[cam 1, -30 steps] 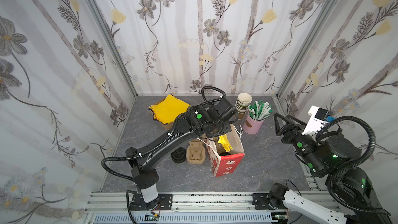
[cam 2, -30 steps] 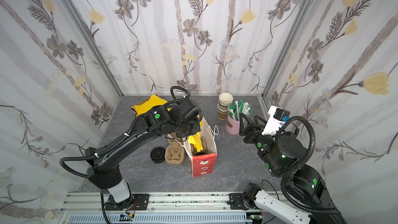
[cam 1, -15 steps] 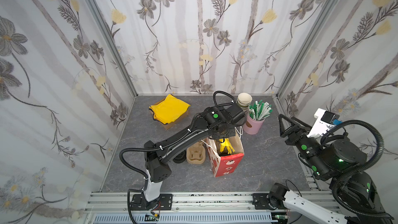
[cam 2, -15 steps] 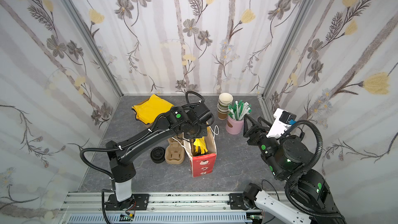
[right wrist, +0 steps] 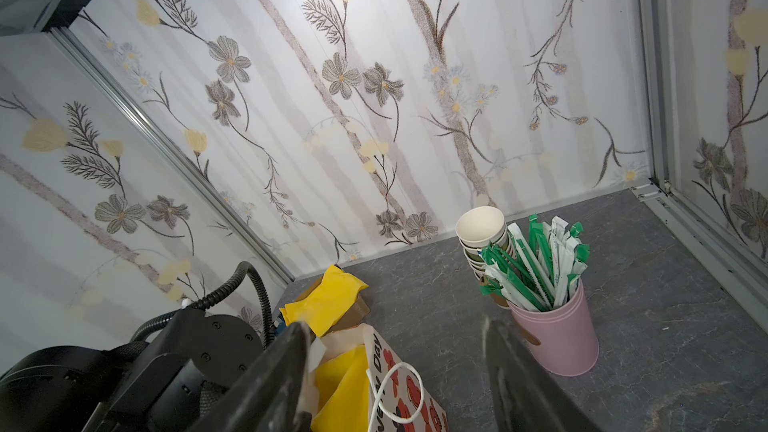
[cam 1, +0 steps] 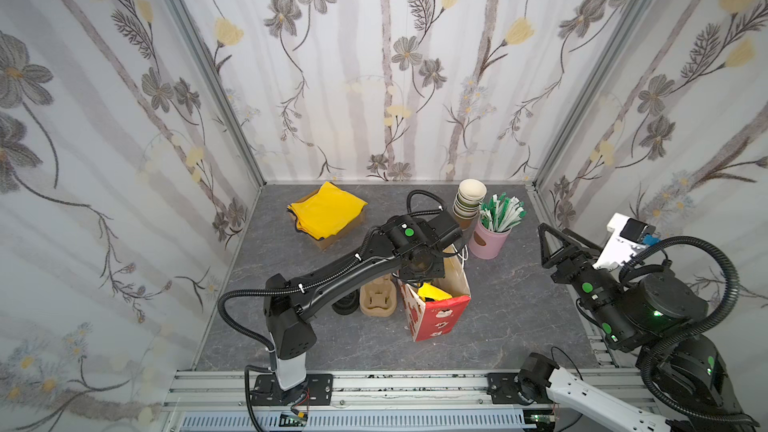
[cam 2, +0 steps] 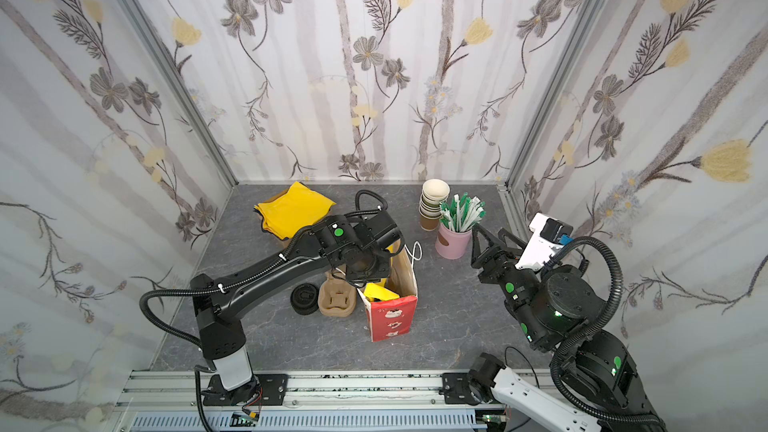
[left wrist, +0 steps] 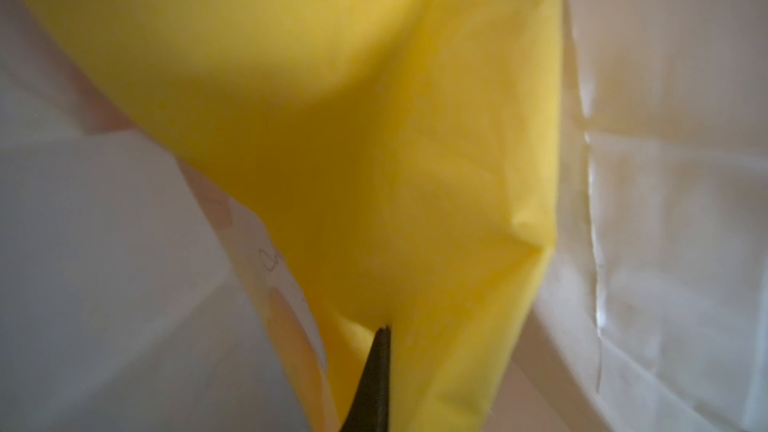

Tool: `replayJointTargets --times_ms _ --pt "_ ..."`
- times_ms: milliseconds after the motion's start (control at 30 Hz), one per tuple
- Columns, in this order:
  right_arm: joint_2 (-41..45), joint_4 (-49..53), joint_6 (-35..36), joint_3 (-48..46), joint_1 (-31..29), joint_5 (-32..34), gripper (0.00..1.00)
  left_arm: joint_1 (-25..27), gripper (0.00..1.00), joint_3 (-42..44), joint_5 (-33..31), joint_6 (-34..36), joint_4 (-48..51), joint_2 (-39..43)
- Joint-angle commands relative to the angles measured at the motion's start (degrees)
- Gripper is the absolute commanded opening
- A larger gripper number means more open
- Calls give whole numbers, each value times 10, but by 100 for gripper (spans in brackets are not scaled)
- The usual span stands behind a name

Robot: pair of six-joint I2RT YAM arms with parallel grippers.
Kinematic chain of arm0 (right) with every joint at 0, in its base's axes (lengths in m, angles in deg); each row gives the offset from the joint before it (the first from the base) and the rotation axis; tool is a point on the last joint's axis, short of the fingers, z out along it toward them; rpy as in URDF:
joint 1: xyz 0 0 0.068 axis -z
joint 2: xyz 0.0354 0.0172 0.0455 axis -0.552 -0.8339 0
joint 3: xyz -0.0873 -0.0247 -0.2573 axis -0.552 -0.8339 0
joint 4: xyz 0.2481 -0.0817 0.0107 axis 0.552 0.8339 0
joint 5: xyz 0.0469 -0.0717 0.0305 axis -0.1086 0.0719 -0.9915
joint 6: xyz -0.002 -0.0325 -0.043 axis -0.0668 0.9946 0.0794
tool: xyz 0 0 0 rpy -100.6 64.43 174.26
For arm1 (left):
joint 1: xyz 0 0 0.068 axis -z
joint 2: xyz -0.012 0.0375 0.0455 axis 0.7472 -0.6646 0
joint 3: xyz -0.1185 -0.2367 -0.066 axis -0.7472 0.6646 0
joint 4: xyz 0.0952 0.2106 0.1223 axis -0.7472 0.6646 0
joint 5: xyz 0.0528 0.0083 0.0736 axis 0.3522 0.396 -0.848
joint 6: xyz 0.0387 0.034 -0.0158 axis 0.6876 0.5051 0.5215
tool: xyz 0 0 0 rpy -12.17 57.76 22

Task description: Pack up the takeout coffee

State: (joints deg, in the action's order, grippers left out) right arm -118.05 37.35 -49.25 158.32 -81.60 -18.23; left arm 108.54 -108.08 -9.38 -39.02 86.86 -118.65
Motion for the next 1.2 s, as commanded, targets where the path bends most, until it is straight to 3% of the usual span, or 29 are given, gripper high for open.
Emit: replayJointTargets --times_ms 0,167,333,433,500,633,900,1067,1167 --pt "2 -1 -14 -4 0 -10 68 -5 0 -18 -18 5 -31 -9" --pt "6 2 -20 -3 -1 -13 68 -5 0 -73 -57 27 -52 -53" --pt "7 5 -27 0 -1 -12 67 -5 2 -65 -64 31 -70 -72" --pt "7 10 -29 2 -1 -10 67 -5 11 -52 -69 28 -71 -63" --pt "7 12 -29 2 -1 -8 67 -5 31 -54 -79 24 -71 -47" --pt "4 17 -29 2 0 -5 67 -6 52 -65 -95 10 -71 -11" --pt "-7 32 -22 10 0 7 68 -18 59 -73 -112 -19 -69 69" --pt "-29 74 -43 15 1 20 68 -61 58 -46 -205 2 -71 150" --pt "-57 118 -68 -2 28 23 67 -87 61 29 -346 24 -86 221"
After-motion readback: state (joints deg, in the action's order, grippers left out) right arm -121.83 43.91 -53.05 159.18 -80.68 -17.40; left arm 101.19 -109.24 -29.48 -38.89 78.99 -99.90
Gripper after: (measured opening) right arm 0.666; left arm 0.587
